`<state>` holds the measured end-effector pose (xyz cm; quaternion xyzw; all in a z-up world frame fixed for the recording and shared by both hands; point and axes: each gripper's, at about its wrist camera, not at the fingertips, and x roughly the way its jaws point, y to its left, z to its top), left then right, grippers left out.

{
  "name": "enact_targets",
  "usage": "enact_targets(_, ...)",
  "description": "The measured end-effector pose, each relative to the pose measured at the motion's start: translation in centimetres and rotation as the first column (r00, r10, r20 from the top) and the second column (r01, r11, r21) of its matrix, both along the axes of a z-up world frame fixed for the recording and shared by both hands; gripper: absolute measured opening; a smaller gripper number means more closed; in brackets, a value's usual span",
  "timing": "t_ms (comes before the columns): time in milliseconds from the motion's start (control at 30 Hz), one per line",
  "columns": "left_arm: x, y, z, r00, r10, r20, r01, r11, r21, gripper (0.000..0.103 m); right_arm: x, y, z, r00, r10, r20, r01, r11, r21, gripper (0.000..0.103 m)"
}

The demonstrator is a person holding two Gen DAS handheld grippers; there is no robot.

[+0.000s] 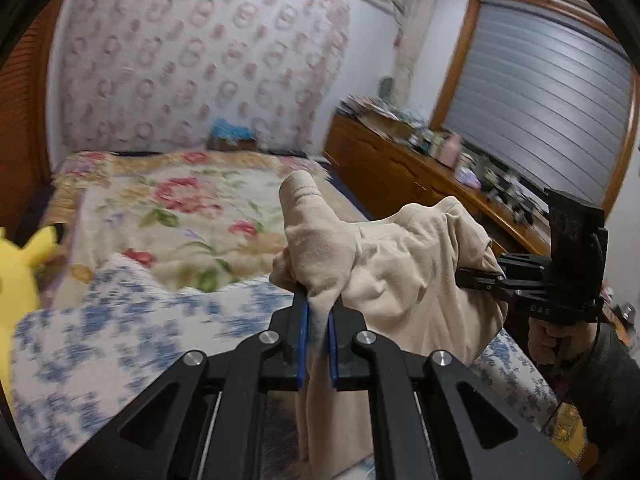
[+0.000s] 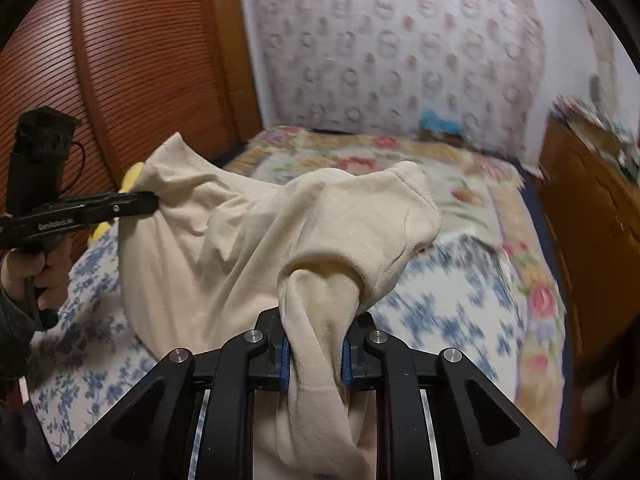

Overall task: Fold small clothes
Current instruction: 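Grasp the folded shirt bundle with both grippers and lift it, then carry the shirt beside the yellow plush toy and open both grippers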

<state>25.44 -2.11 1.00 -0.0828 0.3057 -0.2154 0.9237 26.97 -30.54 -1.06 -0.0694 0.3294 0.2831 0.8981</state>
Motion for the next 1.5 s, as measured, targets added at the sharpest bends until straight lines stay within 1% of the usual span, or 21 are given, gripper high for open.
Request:
enact_targets(100, -2.3, 4.1, 0.1, 0.997, 0.082, 0.013, -0.082, 0.997, 0.001, 0.006, 0.6, 3.7, 1.0, 0.996, 0.086, 0.026, -0.086, 0.996, -0.019, 0.016)
enact_targets(200, -4.1, 7.5, -0.2, 0.988, 0.155, 0.017, -0.155, 0.988, 0.005, 0.006, 0.9, 8.0, 1.8, 0.983, 0.176, 0.045, -0.173, 0.984, -0.049, 0.016)
enact_targets(367, -7.6, 13.4, -1.4, 0.956, 0.292, 0.016, -0.292, 0.956, -0.008, 0.006, 1.7, 16.4, 2.5, 0.939, 0.339, 0.049, -0.333, 0.937, -0.109, 0.016)
enact_targets(500, -9.2, 17.0, -3.4, 0.92, 0.391, -0.01, -0.391, 0.92, -0.007, 0.006, 2.3, 23.3, 2.1, 0.889, 0.456, 0.038, -0.443, 0.878, -0.181, 0.016)
enact_targets(633, -10.6, 19.3, -5.1, 0.885, 0.465, -0.016, -0.465, 0.885, 0.004, 0.006, 2.7, 29.1, 1.5, 0.843, 0.537, 0.032, -0.513, 0.82, -0.254, 0.016)
enact_targets(733, -11.1, 20.7, -6.5, 0.861, 0.508, -0.037, -0.508, 0.861, 0.009, 0.006, 2.9, 33.0, 1.3, 0.808, 0.589, 0.022, -0.56, 0.779, -0.282, 0.016)
enact_targets(833, -11.5, 21.8, -7.9, 0.833, 0.551, -0.051, -0.55, 0.834, 0.035, 0.006, 3.3, 36.4, 0.6, 0.777, 0.629, 0.006, -0.597, 0.741, -0.306, 0.016)
enact_targets(900, -12.2, 22.3, -8.3, 0.819, 0.571, -0.058, -0.57, 0.821, 0.031, 0.006, 3.5, 38.5, 0.0, 0.761, 0.649, -0.003, -0.616, 0.72, -0.318, 0.015)
enact_targets(1000, -12.7, 22.7, -9.2, 0.803, 0.593, -0.064, -0.591, 0.805, 0.039, 0.006, 3.7, 40.6, -1.2, 0.748, 0.663, -0.017, -0.633, 0.705, -0.32, 0.015)
enact_targets(1133, -13.4, 22.7, -10.4, 0.785, 0.612, -0.093, -0.608, 0.791, 0.069, 0.006, 4.4, 42.7, -2.3, 0.746, 0.665, -0.038, -0.644, 0.705, -0.297, 0.016)
enact_targets(1200, -13.4, 22.6, -10.8, 0.776, 0.62, -0.113, -0.615, 0.785, 0.078, 0.006, 5.1, 43.1, -2.6, 0.767, 0.64, -0.044, -0.625, 0.731, -0.273, 0.019)
enact_targets(1233, -13.4, 22.7, -11.2, 0.771, 0.625, -0.12, -0.619, 0.781, 0.084, 0.006, 5.4, 43.1, -2.7, 0.786, 0.617, -0.045, -0.605, 0.751, -0.265, 0.029)
enact_targets(1267, -13.3, 22.7, -11.2, 0.77, 0.626, -0.125, -0.62, 0.78, 0.088, 0.006, 6.2, 42.9, -2.8, 0.816, 0.577, -0.041, -0.567, 0.784, -0.254, 0.035)
enact_targets(1300, -13.3, 22.7, -11.3, 0.767, 0.629, -0.13, -0.622, 0.778, 0.093, 0.006, 6.6, 42.8, -2.8, 0.833, 0.552, -0.037, -0.543, 0.804, -0.242, 0.046)
enact_targets(1333, -13.3, 22.8, -11.4, 0.764, 0.631, -0.134, -0.625, 0.776, 0.091, 0.007, 7.0, 42.4, -2.7, 0.845, 0.534, -0.029, -0.526, 0.82, -0.225, 0.048)
enact_targets(1433, -13.5, 22.9, -11.1, 0.766, 0.63, -0.128, -0.626, 0.776, 0.078, 0.01, 8.1, 41.1, -2.4, 0.876, 0.482, -0.017, -0.476, 0.86, -0.182, 0.048)
enact_targets(1500, -13.7, 23.0, -10.7, 0.763, 0.636, -0.115, -0.632, 0.772, 0.072, 0.014, 8.5, 40.2, -2.6, 0.881, 0.472, -0.039, -0.472, 0.87, -0.142, 0.048)
